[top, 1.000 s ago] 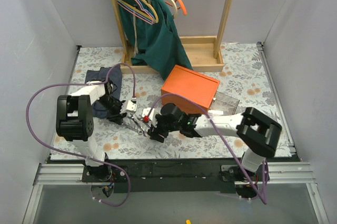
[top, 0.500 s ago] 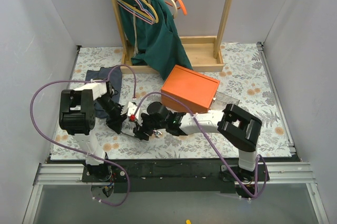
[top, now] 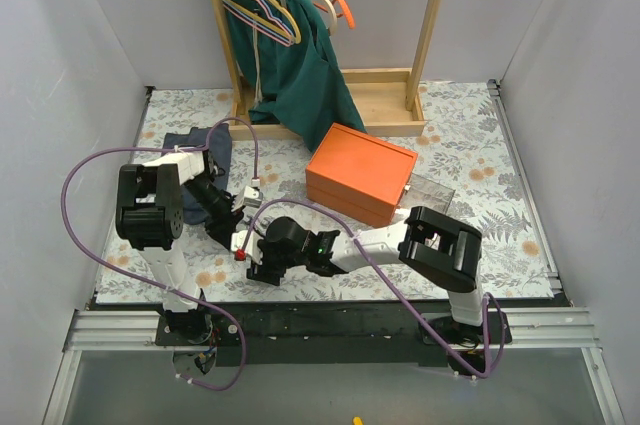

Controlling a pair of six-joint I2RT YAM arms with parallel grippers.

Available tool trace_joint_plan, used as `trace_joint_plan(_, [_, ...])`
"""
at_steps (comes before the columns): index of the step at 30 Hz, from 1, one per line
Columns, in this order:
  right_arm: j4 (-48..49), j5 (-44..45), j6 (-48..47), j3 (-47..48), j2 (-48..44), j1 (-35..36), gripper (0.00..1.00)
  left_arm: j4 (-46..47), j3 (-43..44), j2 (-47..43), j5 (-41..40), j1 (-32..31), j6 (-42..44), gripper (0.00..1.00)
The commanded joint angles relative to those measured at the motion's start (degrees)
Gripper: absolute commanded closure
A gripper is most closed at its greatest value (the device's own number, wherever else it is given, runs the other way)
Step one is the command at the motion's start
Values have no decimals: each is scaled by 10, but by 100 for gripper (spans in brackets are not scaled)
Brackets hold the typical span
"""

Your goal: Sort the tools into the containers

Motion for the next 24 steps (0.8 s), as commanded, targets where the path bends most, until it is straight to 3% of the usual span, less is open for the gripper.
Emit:
trace_joint_plan(1, [19, 68, -32, 22, 1, -2, 36, -23, 7, -10, 20, 3, 4, 100])
trace_joint_plan(13, [-2, 59, -54, 41, 19, -2, 37, -22, 8, -19, 25, 3, -2, 100])
trace_joint_plan(16, [-44, 68, -43, 75, 56, -2, 39, -22, 3, -29, 26, 3, 3, 100])
trace_joint_plan(24, [-26, 72, -66, 56, 81, -4, 49, -23, -12, -41, 24, 3, 1, 100])
